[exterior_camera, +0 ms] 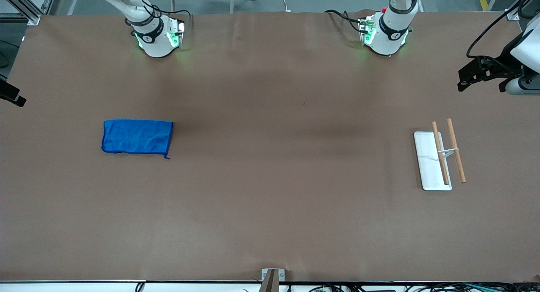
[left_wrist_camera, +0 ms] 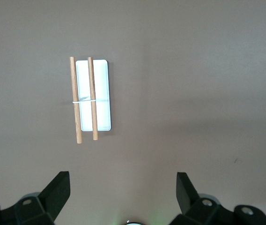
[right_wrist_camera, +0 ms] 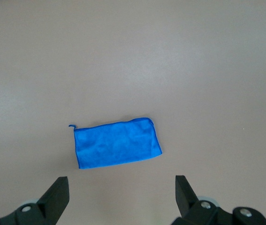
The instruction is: Right arm passes towel to left arm to hang
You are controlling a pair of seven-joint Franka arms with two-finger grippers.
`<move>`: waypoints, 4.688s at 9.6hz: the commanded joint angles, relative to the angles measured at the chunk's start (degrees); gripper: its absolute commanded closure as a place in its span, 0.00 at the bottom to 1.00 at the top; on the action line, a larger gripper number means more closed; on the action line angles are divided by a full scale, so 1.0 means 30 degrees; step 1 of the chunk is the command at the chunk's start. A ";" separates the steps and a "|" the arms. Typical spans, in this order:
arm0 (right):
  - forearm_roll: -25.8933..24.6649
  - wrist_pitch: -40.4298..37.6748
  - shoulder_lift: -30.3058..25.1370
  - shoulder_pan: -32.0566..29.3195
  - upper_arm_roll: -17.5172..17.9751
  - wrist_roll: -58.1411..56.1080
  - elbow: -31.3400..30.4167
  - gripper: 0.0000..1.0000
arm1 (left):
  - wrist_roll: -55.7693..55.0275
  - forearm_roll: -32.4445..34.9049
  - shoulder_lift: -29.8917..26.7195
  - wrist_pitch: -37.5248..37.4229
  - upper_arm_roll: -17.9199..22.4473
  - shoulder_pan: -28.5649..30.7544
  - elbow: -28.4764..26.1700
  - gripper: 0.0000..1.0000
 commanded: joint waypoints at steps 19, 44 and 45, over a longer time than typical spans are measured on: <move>-0.1667 1.7676 0.1375 0.0727 0.0369 -0.0286 -1.6774 0.01 | 0.0311 -0.0177 0.0573 0.0193 -0.0117 0.0060 -0.0132 0.00; 0.6914 0.8966 0.2143 0.0783 0.6778 0.0798 -0.8121 1.00 | 0.0543 -1.3197 0.4260 0.4527 -0.0582 -0.0057 -0.2557 0.00; 0.8619 0.9580 0.2173 0.0843 0.7597 0.0827 -0.7857 1.00 | 0.1126 -1.4896 0.4815 0.4558 -0.0846 -0.0086 -0.2767 0.00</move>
